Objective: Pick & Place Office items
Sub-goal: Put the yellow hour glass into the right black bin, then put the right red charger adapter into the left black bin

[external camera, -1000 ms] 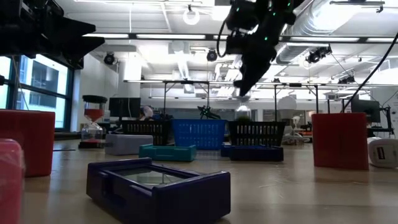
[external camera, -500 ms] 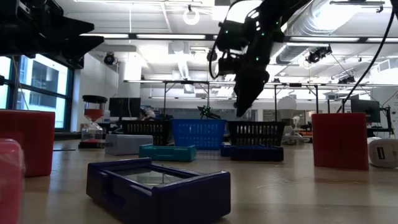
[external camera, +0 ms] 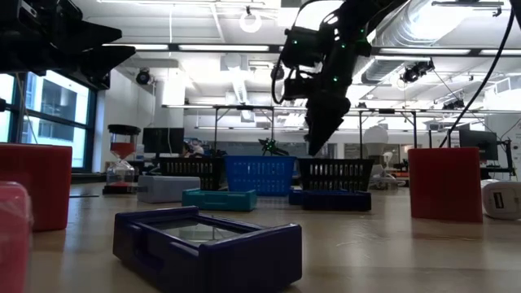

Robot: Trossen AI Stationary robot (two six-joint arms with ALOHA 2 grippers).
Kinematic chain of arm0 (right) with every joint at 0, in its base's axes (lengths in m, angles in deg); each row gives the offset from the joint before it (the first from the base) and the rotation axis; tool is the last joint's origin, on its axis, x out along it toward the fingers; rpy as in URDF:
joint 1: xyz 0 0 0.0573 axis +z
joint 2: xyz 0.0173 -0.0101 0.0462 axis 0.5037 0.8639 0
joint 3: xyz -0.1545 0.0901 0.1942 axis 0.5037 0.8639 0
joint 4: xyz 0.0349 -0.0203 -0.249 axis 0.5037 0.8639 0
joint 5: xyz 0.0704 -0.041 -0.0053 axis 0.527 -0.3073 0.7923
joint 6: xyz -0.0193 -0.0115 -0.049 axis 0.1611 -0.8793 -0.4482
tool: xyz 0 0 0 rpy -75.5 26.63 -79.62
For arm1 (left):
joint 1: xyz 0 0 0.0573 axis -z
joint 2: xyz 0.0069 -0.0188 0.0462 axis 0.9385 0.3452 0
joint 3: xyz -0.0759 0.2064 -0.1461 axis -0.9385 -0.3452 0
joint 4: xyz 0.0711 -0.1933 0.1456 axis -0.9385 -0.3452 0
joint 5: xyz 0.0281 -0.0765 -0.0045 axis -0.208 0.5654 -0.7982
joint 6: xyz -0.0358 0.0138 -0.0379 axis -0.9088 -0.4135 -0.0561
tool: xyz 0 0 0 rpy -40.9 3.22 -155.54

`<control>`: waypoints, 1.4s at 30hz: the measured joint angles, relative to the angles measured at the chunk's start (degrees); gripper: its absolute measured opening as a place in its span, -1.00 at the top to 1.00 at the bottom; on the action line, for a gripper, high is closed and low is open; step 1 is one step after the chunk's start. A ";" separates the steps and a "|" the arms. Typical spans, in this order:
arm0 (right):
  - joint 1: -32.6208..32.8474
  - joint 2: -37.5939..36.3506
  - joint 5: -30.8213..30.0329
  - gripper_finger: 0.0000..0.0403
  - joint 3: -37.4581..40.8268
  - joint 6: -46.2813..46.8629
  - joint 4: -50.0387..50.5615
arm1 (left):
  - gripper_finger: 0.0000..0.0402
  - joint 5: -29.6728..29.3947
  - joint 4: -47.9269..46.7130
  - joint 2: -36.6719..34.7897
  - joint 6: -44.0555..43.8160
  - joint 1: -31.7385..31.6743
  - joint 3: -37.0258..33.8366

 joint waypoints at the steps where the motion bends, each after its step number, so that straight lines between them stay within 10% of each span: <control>1: 0.00 -0.09 0.04 -0.66 0.02 0.00 0.00 | 0.08 0.00 0.00 0.00 0.01 0.00 0.00; 26: 12.82 -23.72 -17.74 -0.77 -0.02 1.62 2.36 | 0.08 -0.07 -0.13 0.00 0.02 0.00 0.00; 42: 31.90 -30.00 -1.79 -0.77 -0.09 33.38 14.66 | 0.08 -0.03 -0.17 0.02 -3.41 0.02 0.00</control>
